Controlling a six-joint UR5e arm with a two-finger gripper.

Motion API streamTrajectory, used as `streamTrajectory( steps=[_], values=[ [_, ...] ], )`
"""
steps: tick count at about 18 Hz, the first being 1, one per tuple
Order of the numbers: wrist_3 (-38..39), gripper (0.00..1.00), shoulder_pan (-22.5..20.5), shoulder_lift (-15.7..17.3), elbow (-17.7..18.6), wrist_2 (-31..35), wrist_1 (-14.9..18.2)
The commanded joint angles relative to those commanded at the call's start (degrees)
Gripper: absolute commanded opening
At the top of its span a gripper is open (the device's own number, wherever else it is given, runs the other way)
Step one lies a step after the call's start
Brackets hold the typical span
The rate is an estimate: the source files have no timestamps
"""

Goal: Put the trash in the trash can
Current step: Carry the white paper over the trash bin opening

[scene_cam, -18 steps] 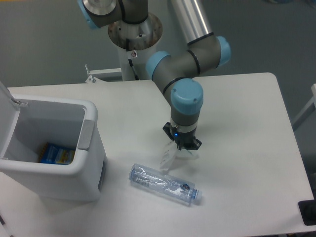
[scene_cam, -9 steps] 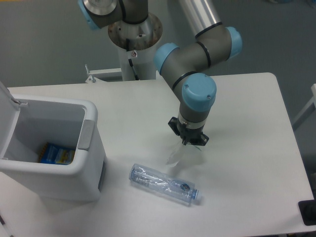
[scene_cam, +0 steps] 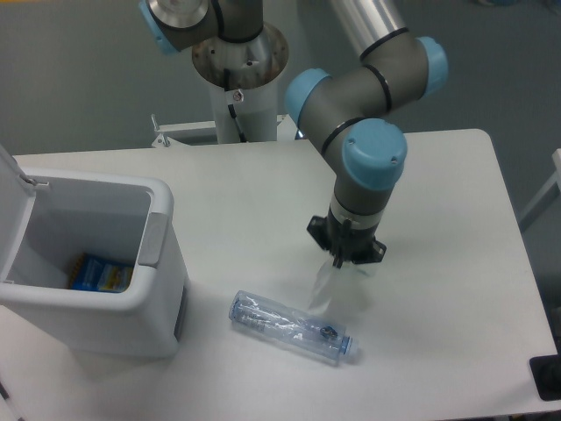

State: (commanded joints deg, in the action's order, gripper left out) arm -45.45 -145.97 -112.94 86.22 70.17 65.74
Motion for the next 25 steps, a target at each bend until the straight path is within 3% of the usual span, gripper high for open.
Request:
streamTrajectory(
  steps=[3,11,19,25],
  values=[
    [4.0,0.0,-0.9,1.5,0.0,-9.1,-0.4],
    [14.4,0.0,-0.4,6.7,-3.6,-17.5,-0.4],
    [18.6,0.0,1.0,9.6,-3.9,-21.2,-0.4],
    [20.3,0.0,3.9,14.1,-2.6,-22.0,-0.2]
  ],
)
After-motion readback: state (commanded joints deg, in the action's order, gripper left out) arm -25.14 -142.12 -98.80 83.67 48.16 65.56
